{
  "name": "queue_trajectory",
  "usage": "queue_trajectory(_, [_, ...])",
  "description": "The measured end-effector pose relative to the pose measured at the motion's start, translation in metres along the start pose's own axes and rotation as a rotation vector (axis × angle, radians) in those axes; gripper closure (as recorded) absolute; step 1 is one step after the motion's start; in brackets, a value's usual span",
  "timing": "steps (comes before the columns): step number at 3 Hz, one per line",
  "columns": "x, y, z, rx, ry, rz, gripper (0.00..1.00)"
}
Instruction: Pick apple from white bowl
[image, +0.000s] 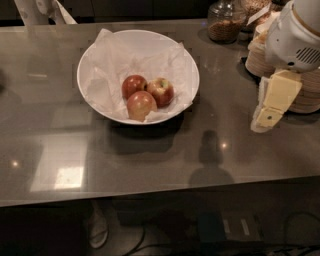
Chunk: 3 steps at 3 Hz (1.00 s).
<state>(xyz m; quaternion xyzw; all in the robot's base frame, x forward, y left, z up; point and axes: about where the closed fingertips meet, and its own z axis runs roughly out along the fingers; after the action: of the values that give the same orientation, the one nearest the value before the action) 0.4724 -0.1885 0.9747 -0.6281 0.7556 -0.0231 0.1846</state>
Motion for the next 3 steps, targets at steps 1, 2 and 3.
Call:
queue_trajectory(1, [-0.032,-0.021,0.004,0.035,-0.074,-0.078,0.0])
queue_trajectory(2, [-0.06,-0.039,0.005,0.067,-0.171,-0.152,0.0])
queue_trajectory(3, [-0.06,-0.039,0.005,0.067,-0.171,-0.152,0.0])
